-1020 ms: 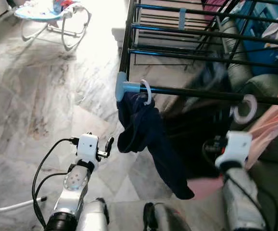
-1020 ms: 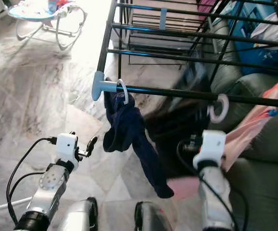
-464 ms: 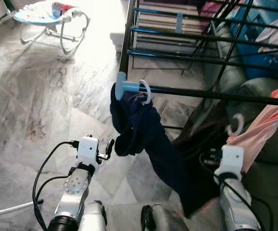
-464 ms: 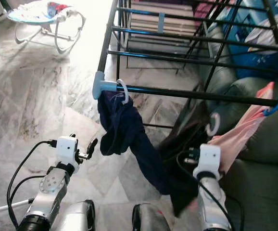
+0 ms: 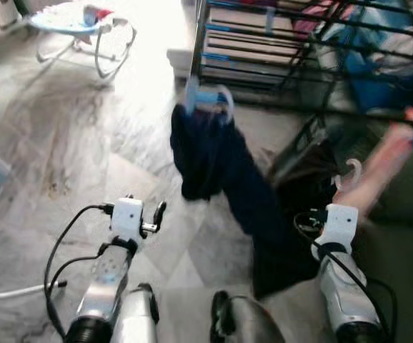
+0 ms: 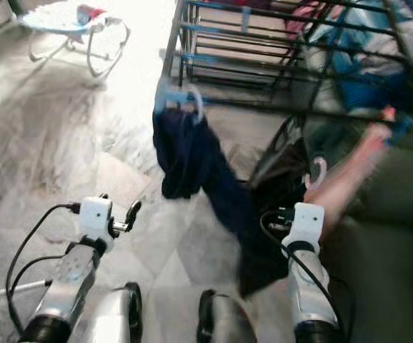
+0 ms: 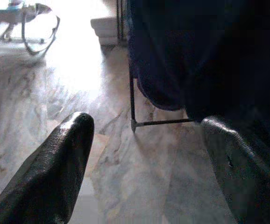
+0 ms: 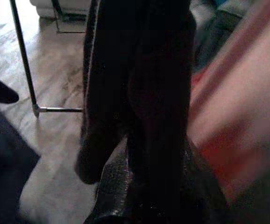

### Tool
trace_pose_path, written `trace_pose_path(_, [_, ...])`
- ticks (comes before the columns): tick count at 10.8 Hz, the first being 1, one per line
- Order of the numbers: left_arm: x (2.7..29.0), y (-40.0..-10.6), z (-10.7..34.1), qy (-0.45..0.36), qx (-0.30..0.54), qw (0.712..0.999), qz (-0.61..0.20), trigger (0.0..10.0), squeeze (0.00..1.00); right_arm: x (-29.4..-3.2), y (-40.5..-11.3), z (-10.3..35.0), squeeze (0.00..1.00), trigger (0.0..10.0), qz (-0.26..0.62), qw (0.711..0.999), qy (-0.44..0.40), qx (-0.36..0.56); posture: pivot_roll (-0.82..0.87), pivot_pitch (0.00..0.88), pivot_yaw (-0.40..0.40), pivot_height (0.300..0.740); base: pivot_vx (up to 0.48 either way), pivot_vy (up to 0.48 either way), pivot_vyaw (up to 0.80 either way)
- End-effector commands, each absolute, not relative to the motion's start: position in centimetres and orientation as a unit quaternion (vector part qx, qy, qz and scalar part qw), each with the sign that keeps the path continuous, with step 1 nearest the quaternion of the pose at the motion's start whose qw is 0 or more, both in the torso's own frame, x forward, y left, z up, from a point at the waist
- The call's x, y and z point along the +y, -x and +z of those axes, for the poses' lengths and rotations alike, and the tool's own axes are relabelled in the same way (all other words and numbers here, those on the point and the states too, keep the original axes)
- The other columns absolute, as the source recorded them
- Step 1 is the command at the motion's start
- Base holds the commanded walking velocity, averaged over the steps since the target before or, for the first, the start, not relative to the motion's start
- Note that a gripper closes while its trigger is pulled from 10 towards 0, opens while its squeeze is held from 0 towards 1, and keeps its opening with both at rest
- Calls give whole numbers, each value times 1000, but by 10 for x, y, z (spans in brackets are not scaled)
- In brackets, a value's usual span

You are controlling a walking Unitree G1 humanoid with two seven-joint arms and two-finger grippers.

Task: Hang hanger

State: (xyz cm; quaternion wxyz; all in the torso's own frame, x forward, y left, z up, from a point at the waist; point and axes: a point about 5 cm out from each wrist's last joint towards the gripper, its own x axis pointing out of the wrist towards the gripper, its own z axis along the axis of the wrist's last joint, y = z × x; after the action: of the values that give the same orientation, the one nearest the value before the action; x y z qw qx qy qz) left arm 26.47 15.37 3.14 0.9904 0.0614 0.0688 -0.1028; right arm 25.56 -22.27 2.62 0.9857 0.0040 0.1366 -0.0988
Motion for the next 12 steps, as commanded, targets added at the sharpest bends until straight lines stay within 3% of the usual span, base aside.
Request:
trace_pose_path(1, [153,-261,31,-68,68,990,-104,10000,0,-225,-259,30,0,10000,-107,987,-13,120,23,145,-70,740,-296,0,0])
trace_pose_path(3, [158,-259,32,-79,68,989,-104,10000,0,-214,-258,23,0,10000,-91,987,-18,133,36,157,-62,740,-146,0,0])
trace_pose_path(6, [171,-271,36,-128,74,984,-100,10000,0,-218,-266,29,0,10000,-63,988,1,138,42,144,-30,740,0,0,0])
trace_pose_path(8, [173,-277,43,-170,61,974,-139,10000,0,-222,-271,30,0,10000,-45,988,70,132,28,101,19,740,0,0,0])
trace_pose_path(10, [163,-268,36,-132,68,977,-152,10000,0,-230,-268,31,0,10000,-135,983,41,113,3,86,25,740,0,0,0])
trace_pose_path(12, [165,-260,34,-114,65,984,-118,10000,0,-231,-249,27,0,10000,-174,978,42,106,-35,103,-22,740,0,0,0])
